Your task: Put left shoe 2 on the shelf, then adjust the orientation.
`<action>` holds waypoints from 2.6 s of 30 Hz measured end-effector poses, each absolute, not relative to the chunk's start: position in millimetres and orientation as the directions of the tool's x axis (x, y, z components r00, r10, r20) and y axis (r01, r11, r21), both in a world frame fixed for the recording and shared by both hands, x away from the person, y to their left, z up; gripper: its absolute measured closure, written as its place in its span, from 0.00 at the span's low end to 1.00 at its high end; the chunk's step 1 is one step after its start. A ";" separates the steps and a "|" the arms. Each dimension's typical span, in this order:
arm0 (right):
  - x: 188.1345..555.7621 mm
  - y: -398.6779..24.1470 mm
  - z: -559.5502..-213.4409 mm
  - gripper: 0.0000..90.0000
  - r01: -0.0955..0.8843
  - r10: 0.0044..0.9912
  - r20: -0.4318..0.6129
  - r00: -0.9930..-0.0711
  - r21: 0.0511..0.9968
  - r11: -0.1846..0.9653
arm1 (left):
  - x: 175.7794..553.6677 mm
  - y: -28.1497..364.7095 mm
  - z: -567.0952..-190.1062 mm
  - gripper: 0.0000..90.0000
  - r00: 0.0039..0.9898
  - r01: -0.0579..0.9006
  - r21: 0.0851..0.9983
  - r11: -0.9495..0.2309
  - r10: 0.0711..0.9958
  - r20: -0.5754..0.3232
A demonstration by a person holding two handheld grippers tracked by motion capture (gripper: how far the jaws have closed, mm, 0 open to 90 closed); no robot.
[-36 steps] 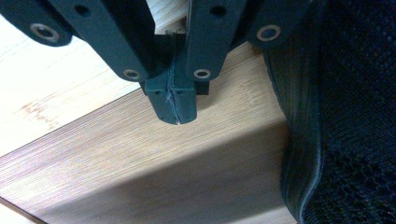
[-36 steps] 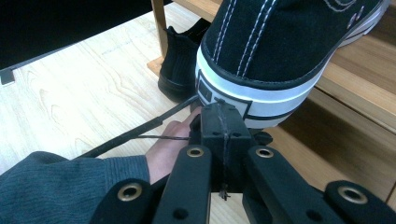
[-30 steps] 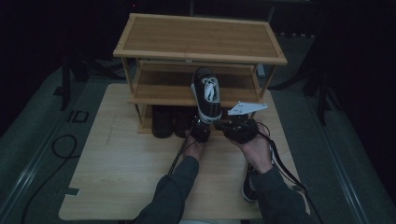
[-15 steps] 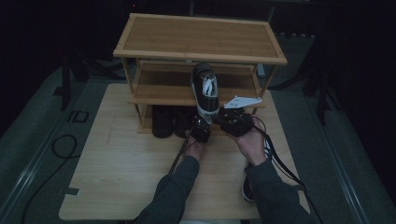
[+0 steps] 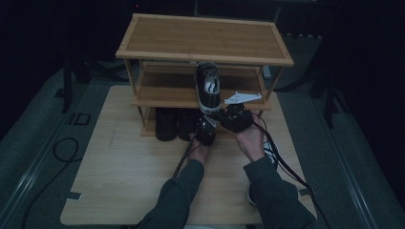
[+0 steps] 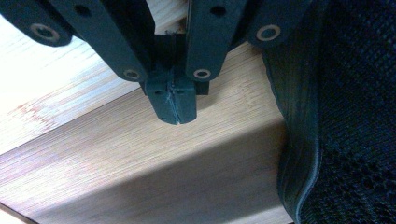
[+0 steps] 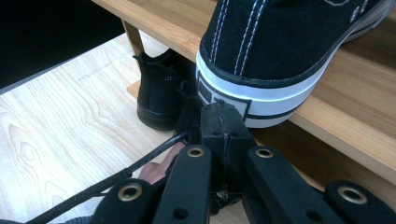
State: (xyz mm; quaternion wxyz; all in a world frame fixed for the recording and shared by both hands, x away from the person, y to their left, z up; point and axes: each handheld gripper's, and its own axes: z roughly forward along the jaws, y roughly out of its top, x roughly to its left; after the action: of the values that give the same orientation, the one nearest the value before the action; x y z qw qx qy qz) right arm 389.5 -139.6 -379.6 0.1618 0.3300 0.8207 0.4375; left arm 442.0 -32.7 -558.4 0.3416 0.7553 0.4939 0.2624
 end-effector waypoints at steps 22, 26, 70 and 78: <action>416.0 -125.5 -381.4 1.00 0.411 0.702 0.019 -0.712 0.822 0.395 | 441.7 -33.8 -558.3 1.00 0.371 0.566 0.774 -0.284 0.926 0.069; 414.4 -125.9 -380.6 0.98 0.405 0.706 0.001 -0.709 0.819 0.406 | 441.5 -34.0 -558.3 1.00 0.371 0.565 0.774 -0.285 0.926 0.070; 366.3 -227.4 -406.4 0.63 0.584 0.819 0.011 -0.574 0.706 0.400 | 442.1 -33.2 -558.2 1.00 0.384 0.564 0.772 -0.293 0.921 0.069; 363.3 -240.5 -416.6 0.65 0.610 0.845 -0.016 -0.535 0.685 0.399 | 442.1 -32.7 -558.0 1.00 0.384 0.566 0.771 -0.292 0.921 0.067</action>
State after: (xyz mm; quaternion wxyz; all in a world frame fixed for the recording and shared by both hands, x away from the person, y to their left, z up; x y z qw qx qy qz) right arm 363.3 -240.5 -416.6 0.1840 0.4460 0.8157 0.3191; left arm 442.1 -32.7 -558.0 0.3387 0.7599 0.4890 0.2622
